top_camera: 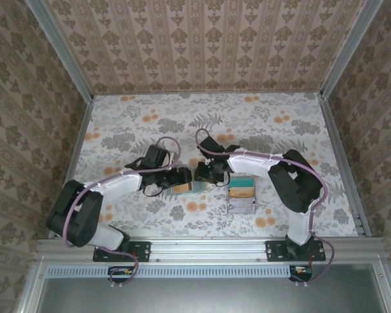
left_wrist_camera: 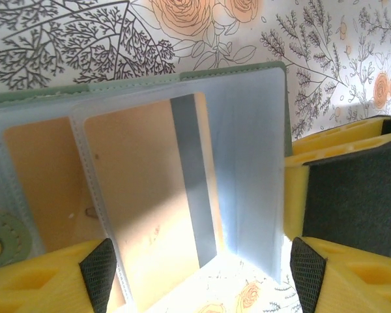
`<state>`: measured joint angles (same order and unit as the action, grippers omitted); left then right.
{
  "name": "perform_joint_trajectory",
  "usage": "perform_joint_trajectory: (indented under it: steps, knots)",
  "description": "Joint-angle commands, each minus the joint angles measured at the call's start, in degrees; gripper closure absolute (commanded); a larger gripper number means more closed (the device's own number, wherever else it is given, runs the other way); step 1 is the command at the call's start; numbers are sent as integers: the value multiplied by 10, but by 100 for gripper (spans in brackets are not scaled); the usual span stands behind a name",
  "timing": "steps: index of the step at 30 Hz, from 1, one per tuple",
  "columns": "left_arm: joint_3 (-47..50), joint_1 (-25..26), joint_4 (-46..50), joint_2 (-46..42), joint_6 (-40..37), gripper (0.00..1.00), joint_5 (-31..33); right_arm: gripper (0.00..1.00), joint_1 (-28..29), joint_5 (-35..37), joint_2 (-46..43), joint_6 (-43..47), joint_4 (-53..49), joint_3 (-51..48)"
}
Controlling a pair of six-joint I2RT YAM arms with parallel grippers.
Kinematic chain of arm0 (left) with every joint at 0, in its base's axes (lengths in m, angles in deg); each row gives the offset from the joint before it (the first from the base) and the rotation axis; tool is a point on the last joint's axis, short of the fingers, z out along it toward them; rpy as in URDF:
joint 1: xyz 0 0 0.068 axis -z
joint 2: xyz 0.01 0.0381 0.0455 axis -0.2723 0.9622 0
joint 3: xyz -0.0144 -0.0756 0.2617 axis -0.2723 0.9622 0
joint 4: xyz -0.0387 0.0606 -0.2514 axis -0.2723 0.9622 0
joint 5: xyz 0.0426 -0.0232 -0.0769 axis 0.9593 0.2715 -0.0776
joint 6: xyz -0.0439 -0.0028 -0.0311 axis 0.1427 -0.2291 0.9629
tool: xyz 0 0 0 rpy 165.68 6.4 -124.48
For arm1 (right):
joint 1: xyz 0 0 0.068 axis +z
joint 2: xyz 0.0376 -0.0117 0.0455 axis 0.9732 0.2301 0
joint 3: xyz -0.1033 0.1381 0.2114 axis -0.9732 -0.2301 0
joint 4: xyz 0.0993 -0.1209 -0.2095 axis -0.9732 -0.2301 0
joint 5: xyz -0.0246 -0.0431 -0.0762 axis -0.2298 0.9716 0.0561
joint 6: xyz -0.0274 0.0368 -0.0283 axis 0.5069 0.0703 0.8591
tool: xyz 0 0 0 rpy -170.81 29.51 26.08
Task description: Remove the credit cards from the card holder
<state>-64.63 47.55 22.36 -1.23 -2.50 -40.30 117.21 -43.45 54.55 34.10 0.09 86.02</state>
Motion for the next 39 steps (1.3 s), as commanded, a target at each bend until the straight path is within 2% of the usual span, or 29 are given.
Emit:
perform_joint_trajectory:
  steps: [1,6,9,11,16,22,28,39]
  knots:
    - [-8,-13,36,-29,-23,25,17,63,-11,29,-43,7,-30,8]
    - [-2,-24,40,-37,-28,25,12,55,-11,43,-61,13,-43,19]
    - [-2,-29,53,-41,-35,25,21,57,-9,23,-60,20,-33,25]
    - [2,-41,59,-47,-38,29,26,61,-3,3,-50,22,-23,32]
    - [8,-52,70,-39,-48,65,32,75,13,-46,-23,-11,41,25]
    - [15,-52,58,-18,-42,81,28,80,21,-80,13,-40,93,15]
    - [17,-52,61,7,-41,82,33,77,21,-99,41,-51,115,17]
    - [13,-48,75,44,-42,83,52,79,20,-100,68,-48,119,11]
